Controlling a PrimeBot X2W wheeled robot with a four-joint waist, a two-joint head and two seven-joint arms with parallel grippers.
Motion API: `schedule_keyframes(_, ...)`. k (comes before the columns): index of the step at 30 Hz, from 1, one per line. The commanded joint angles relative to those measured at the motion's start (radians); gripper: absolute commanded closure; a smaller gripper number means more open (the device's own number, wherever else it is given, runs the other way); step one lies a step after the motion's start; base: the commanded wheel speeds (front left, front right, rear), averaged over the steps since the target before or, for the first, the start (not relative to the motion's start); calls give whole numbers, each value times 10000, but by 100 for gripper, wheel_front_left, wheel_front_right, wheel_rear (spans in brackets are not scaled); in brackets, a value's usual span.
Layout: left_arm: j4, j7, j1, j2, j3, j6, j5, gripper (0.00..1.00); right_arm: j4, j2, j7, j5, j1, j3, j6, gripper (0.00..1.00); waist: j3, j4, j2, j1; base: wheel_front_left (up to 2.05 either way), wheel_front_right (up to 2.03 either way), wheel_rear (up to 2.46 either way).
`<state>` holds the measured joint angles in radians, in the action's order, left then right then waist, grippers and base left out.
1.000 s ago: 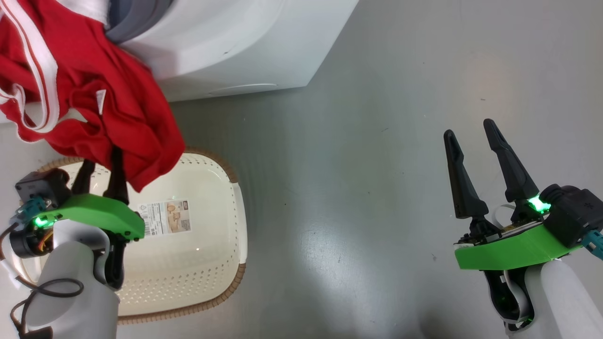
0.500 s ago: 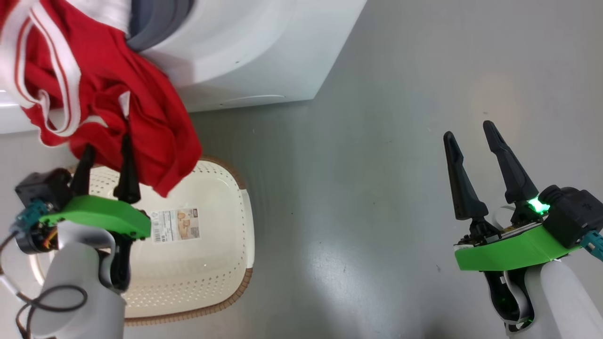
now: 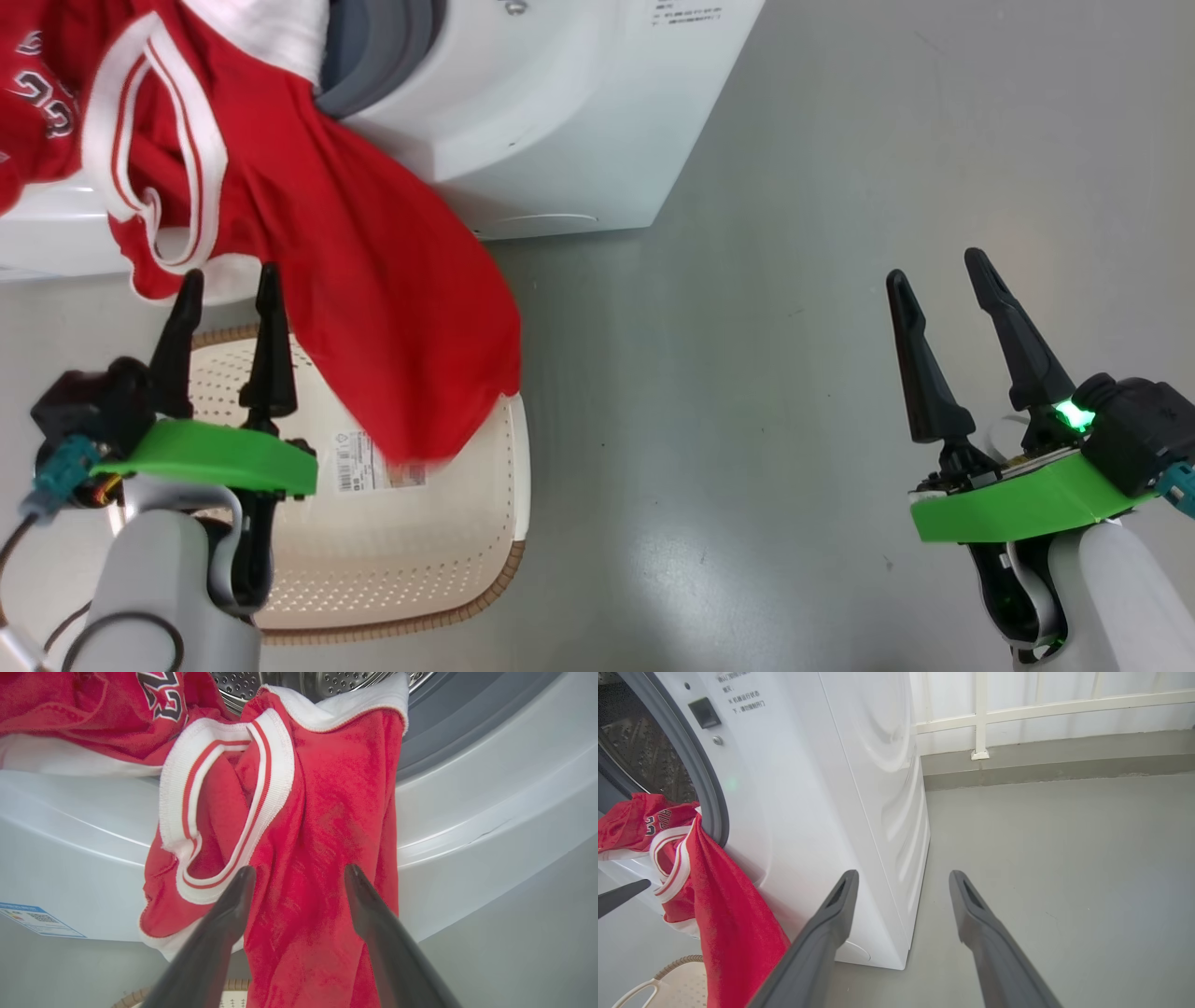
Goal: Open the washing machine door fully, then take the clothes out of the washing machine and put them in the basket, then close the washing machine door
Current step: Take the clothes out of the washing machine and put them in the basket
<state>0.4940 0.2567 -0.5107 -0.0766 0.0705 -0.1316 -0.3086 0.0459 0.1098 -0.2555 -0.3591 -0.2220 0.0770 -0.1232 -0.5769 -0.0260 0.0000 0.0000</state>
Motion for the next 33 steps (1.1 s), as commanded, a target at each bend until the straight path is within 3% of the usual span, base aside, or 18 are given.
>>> schedule_keyframes(1, -340, 51, 357, -206, 233, 10, 81, 0, -206, 80, -63, 91, 348, 186, -75, 0, 45, 42, 0, 0, 0, 0, 0)
schedule_keyframes(18, -3497, 51, 2483, 166, 257, 10, 476, 0, -245, 150, -63, 83, 632, 35, -75, 0, 319, 264, 0, 0, 0, 0, 0)
schedule_keyframes(33, -3795, 51, 2470, 260, 199, 10, 417, 0, -267, 147, -63, 113, 581, 27, -75, 0, 197, 326, 0, 0, 0, 0, 0)
